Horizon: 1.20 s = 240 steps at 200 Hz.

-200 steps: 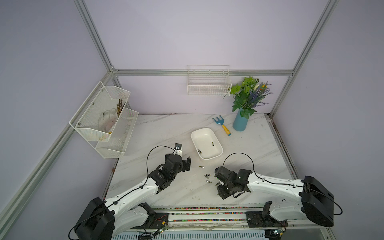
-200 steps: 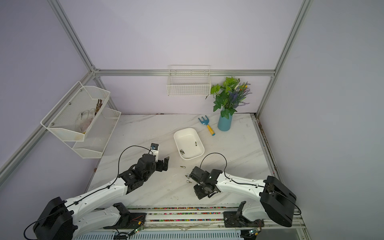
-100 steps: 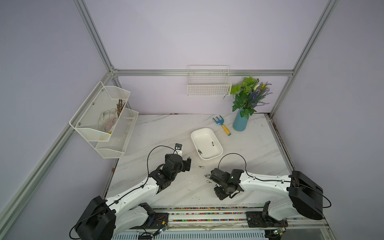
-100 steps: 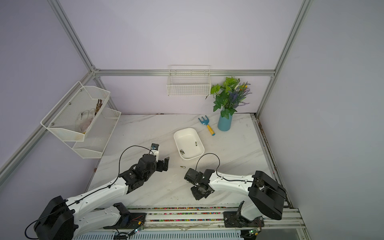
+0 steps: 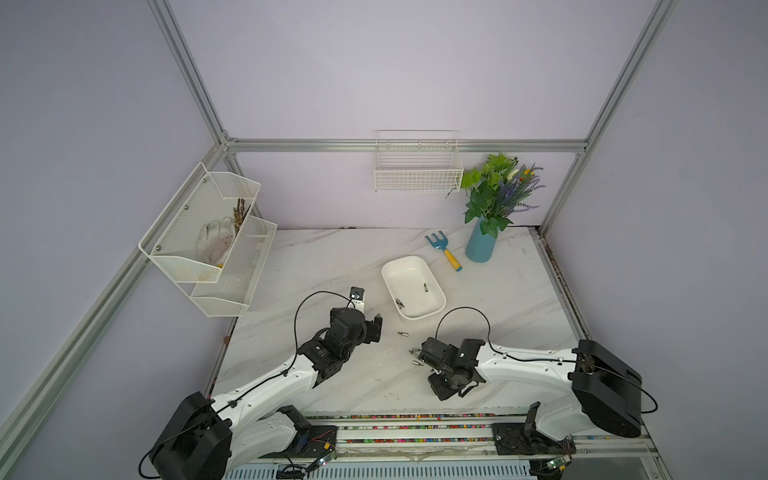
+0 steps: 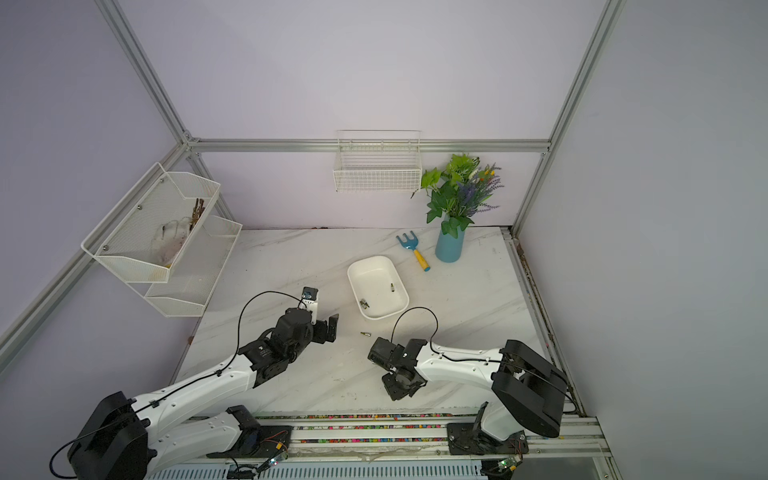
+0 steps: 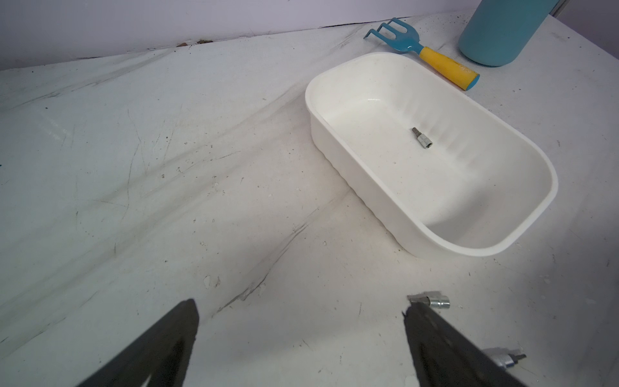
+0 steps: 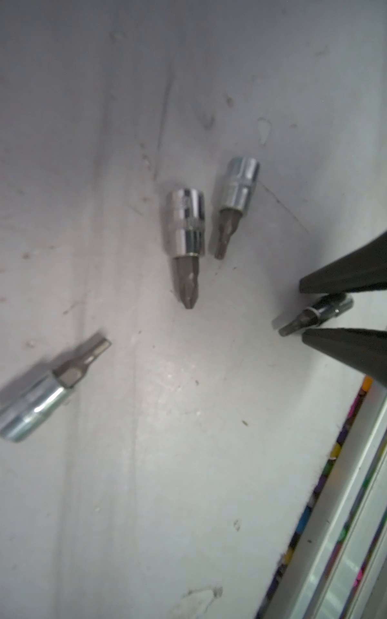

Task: Put the bit on the desktop into the storage box
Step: Pick up the screwdriver bit from the center of the board.

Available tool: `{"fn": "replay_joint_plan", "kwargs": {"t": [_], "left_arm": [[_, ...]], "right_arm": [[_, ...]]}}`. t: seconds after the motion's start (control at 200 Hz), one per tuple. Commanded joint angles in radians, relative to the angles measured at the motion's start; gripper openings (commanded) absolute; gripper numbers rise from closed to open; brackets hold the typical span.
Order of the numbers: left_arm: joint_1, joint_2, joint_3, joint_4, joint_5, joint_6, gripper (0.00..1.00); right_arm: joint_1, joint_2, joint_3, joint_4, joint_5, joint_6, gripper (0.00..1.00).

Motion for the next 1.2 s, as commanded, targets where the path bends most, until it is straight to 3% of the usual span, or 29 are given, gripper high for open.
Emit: {"fn": "replay_joint_plan", "kwargs": {"t": [0.0,0.44,0.67,1.005,1.195], "left_arm": [[0.007,-0.001,0.031,0.037,-0.008,0.012,1.00],[0.007,-0.001,0.030,0.039,-0.012,0.012,1.00],[0.007,0.000,0.028,0.041,-0.014,0.013,1.00],[0.007,-0.004,0.025,0.042,-0.013,0.012,1.00],[0.007,-0.005,0.025,0.043,-0.009,0.011,1.00]], "right_arm": [[0.008,0.020,-0.001,-0.031,0.029,0.020,0.21],[0.013,0.086,0.010,-0.069,0.055,0.038,0.10],[0.013,-0.006,0.038,-0.078,0.083,0.048,0.10],[-0.003,-0.071,0.185,-0.141,0.234,0.059,0.10],[-0.089,-0.051,0.304,-0.086,0.289,-0.001,0.10]]}}
